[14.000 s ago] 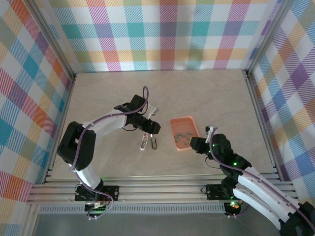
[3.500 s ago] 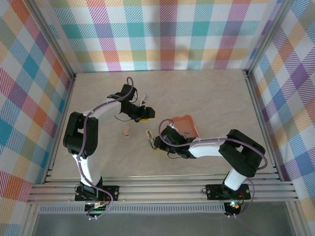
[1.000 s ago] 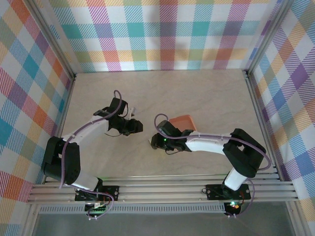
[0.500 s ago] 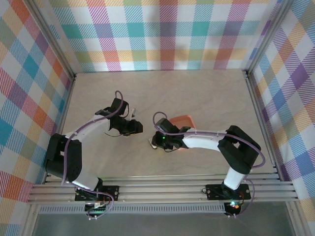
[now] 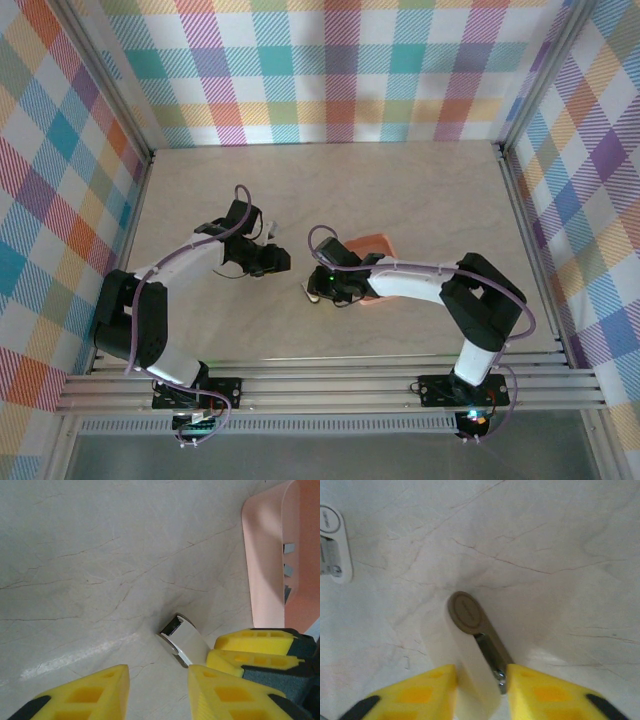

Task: Load the staples into the stapler

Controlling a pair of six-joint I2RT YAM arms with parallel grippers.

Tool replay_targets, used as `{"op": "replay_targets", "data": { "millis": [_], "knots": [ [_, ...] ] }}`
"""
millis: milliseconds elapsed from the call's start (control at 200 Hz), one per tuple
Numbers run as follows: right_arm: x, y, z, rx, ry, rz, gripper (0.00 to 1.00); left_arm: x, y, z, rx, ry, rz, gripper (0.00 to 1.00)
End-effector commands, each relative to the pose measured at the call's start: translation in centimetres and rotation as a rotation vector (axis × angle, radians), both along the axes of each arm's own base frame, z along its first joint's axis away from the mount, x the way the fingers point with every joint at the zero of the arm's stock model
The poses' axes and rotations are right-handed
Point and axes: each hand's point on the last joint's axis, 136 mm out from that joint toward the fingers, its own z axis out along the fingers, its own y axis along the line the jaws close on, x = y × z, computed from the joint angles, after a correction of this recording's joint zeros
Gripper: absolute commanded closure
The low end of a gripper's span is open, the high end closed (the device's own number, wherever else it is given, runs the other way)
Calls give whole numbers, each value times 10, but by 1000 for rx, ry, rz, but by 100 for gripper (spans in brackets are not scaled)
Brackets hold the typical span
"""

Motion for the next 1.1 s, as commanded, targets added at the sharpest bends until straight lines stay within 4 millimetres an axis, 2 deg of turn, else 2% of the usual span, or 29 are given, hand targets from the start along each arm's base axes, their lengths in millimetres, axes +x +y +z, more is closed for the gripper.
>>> {"op": "replay_targets", "data": {
  "millis": [0, 95, 225, 430, 650, 805, 960, 1095],
  "knots": [
    [-2, -12, 13, -91, -44, 62, 58, 8, 3, 16, -5, -38, 23, 59],
    [2, -10, 31, -129, -96, 94, 46, 10, 7, 27, 4, -71, 38, 57],
    [3, -2, 41, -150, -121, 141, 41, 14, 18, 36, 10, -107, 75, 53],
    [-4, 12, 25, -234, -60, 250, 40, 15, 37, 39, -11, -113, 154, 48],
    [-3, 10, 12, -329, -20, 261, 40, 16, 54, 31, -17, -99, 207, 48],
    [-5, 16, 1, -325, 7, 276, 44, 15, 55, 29, -17, -100, 209, 48],
    [-1, 22, -4, -331, 16, 282, 60, 15, 58, 29, -5, -105, 209, 48],
    [4, 25, 1, -331, -2, 275, 70, 15, 58, 31, -7, -116, 206, 49]
  ]
}}
